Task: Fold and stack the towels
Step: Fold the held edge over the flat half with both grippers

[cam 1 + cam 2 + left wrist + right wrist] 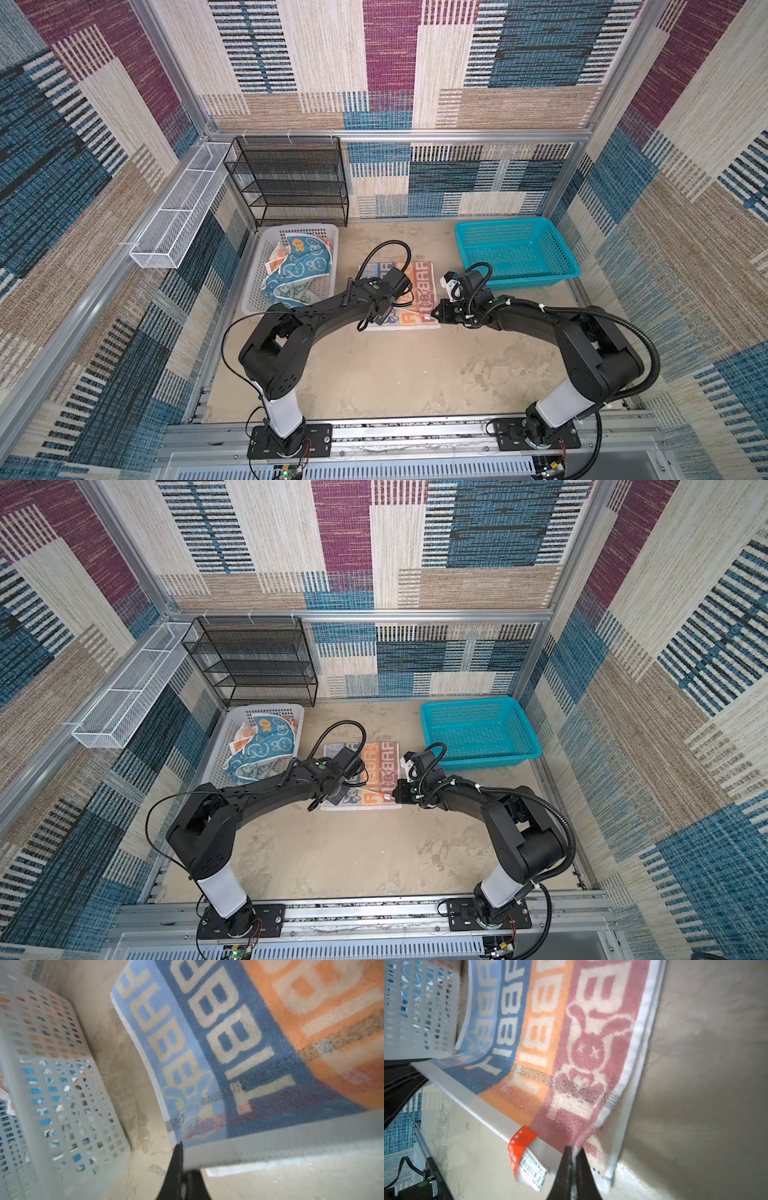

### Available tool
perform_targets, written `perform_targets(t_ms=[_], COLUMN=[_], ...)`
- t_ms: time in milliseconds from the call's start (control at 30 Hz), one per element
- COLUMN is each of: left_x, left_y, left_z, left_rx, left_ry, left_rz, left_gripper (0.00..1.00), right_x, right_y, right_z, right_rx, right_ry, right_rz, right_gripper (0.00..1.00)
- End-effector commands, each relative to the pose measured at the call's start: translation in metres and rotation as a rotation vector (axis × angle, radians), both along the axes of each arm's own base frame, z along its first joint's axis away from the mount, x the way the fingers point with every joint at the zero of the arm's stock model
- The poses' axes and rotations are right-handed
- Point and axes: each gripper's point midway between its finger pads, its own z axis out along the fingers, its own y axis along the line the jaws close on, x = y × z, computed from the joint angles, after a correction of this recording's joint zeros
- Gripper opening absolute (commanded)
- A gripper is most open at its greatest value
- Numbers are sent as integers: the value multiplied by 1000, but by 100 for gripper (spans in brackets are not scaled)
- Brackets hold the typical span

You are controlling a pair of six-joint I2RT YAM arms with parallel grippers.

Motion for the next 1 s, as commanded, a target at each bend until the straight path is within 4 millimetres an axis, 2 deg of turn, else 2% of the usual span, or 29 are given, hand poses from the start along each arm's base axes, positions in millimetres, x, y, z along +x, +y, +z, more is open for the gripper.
perform_targets(t_ms=[0,200,367,533,600,667,800,833,900,967], left_x=[-4,-9,-13,-17,-18,-18,-23,-25,-28,-30], left_y=[9,11,9,5,4,4,2,3,3,6], left_z=[-9,-19,-23,-24,-23,-19,-7,-4,4,13], left_rx=[39,67,51,41,33,24,-15,-25,-50,-65], left_ry=[-1,10,22,29,26,17,15,13,6,-10], left_rz=[47,50,49,40,40,42,49,53,58,70], left_gripper=[0,1,16,36,41,44,52,60,85,99], right_x=[4,1,-2,-3,-3,-3,-2,-1,-1,-1], right_y=[0,-1,-3,-1,1,2,1,1,1,1], right_z=[-6,-13,-17,-16,-15,-13,-6,-4,0,6], right_rx=[2,-2,-14,-19,-17,-18,-23,-24,-22,-19], right_ry=[-6,7,12,11,11,8,-9,-13,-17,-25], right_rz=[-21,-26,-32,-35,-31,-28,-35,-35,-35,-33], right_gripper=[0,0,1,11,15,22,25,25,26,33])
